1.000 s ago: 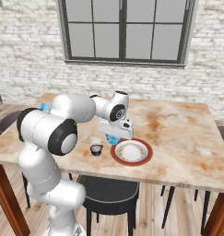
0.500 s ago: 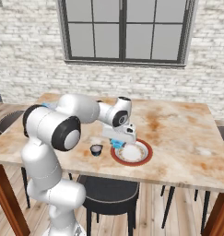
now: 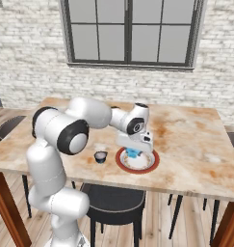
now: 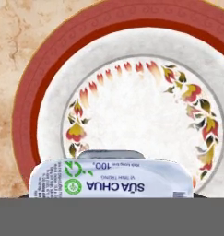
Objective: Place two yogurt containers on each plate.
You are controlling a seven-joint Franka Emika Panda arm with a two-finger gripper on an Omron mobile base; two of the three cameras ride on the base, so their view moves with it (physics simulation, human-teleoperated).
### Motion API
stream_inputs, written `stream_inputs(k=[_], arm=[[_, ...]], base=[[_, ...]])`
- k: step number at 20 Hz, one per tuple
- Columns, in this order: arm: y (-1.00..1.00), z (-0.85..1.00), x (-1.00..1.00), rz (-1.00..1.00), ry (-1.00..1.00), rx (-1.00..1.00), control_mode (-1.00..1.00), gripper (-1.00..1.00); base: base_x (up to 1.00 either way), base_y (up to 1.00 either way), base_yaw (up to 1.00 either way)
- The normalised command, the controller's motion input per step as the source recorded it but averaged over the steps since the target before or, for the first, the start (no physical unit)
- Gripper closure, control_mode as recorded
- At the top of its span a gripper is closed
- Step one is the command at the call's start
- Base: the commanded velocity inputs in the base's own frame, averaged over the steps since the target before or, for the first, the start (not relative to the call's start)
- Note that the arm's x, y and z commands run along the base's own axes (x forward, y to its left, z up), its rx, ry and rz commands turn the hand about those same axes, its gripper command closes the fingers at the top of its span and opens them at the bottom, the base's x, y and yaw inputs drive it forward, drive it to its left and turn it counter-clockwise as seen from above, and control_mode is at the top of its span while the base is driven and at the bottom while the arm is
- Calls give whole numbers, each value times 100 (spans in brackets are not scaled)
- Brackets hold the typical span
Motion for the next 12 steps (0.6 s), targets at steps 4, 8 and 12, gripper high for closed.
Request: stream_inputs(k=[4, 8, 12], arm=[[-43, -4, 0, -2, 0, 2, -100, 100], [-29, -4, 0, -1, 0, 0, -100, 100], [-23, -7, 0, -1, 0, 0, -100, 100]], base=[[0, 0, 0], [0, 0, 0], [0, 0, 0]])
